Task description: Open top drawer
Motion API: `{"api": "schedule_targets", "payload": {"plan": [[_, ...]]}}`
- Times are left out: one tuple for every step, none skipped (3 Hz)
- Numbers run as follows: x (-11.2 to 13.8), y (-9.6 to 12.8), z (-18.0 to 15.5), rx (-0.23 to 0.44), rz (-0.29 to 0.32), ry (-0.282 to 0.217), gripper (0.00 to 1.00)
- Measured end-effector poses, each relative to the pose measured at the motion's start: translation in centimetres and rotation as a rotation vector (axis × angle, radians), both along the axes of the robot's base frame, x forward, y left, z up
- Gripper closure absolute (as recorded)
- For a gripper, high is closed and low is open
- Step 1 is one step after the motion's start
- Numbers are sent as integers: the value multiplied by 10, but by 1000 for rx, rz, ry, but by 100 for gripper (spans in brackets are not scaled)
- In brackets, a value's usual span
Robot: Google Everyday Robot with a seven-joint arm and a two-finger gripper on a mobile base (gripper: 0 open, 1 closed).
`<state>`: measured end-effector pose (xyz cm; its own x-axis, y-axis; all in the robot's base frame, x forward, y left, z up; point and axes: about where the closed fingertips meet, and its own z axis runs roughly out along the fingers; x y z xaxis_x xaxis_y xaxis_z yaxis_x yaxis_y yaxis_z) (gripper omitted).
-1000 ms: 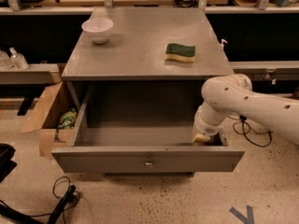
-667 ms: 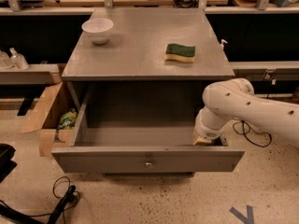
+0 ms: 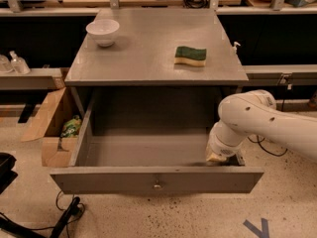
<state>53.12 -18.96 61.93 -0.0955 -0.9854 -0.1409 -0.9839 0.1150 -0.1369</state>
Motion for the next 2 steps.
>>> {"api": "schedule_targets", "payload": {"plan": [[-31,2,3,-2,-25,23,100],[-46,3,4,-5,-40,37,100]]}}
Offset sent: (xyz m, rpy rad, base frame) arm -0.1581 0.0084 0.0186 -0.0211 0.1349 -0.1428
